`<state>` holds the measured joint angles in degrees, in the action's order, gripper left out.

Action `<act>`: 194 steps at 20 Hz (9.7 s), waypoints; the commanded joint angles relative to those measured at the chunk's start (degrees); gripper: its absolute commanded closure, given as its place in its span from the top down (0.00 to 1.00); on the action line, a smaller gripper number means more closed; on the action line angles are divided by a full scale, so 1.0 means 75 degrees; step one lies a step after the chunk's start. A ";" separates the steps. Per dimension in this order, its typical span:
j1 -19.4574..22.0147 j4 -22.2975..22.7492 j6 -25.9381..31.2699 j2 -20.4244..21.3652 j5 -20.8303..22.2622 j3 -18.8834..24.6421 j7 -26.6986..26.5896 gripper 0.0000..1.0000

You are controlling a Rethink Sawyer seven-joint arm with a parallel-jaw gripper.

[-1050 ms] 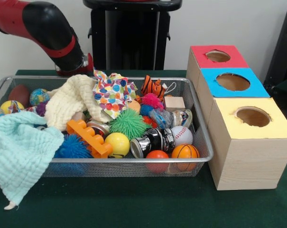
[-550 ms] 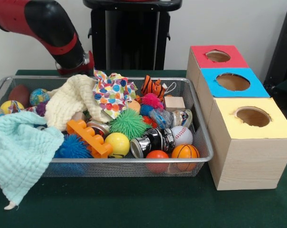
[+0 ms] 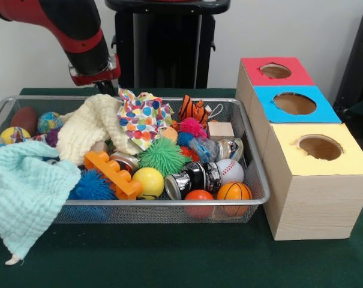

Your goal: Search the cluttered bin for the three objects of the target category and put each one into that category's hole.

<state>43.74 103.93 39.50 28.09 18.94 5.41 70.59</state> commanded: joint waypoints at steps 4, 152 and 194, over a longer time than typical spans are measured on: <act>-0.0281 -0.0072 0.0238 0.0892 0.0129 0.0710 0.0008 0.00; 0.0554 0.0006 -0.0197 -0.0422 0.0613 0.0878 0.0368 1.00; 0.0467 -0.0364 -0.1691 -0.1390 0.0629 0.1094 0.0213 1.00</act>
<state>49.86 111.67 29.71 18.55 21.58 8.44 70.60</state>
